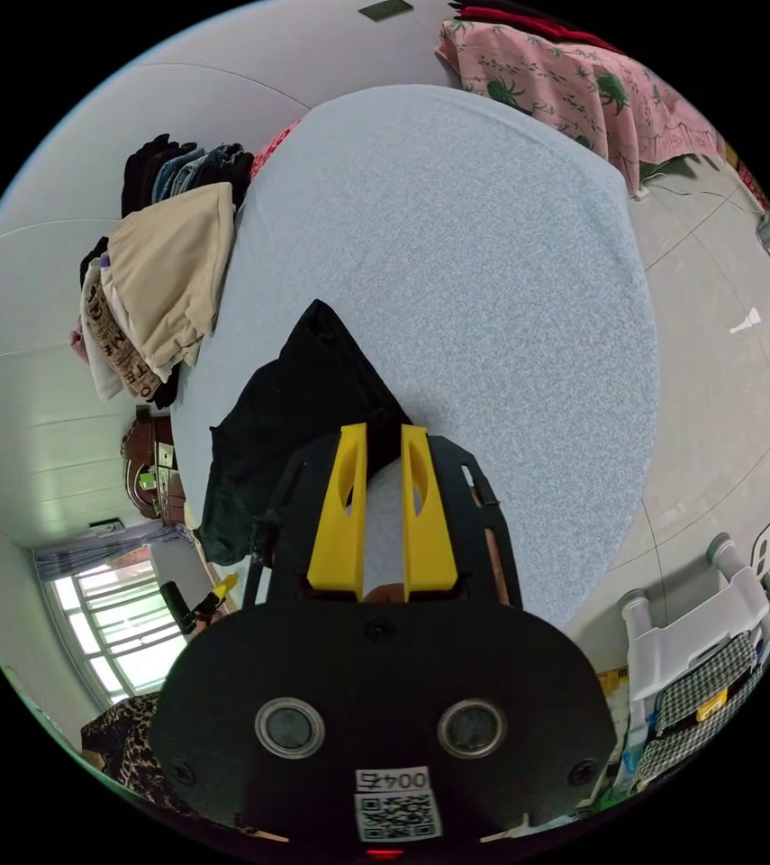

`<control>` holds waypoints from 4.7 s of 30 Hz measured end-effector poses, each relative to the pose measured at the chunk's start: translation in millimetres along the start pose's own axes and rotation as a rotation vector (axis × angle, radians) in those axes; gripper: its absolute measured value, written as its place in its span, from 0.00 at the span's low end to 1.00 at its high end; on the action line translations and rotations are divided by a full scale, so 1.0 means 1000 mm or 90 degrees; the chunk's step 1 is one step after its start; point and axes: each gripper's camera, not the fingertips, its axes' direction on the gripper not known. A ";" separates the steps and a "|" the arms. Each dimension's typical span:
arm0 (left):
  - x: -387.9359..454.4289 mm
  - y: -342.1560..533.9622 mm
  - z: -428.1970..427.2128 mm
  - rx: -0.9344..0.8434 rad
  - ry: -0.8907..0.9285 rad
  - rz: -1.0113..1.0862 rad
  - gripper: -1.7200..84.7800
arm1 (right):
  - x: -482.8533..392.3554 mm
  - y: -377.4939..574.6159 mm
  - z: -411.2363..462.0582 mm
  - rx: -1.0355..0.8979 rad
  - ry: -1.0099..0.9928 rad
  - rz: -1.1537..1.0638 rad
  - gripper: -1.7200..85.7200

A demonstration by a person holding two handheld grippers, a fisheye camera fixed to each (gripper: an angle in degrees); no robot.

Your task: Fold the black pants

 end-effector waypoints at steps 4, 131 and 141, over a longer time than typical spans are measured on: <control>-0.105 0.024 -0.025 0.184 0.266 -0.292 0.18 | 0.002 0.000 -0.002 -0.004 0.003 -0.004 0.10; -0.302 -0.021 -0.261 0.184 0.336 -0.268 0.05 | -0.011 -0.040 -0.062 0.025 -0.215 0.004 0.08; -0.302 0.011 -0.261 0.108 0.297 -0.301 0.05 | 0.027 0.036 -0.004 0.021 -0.257 0.078 0.08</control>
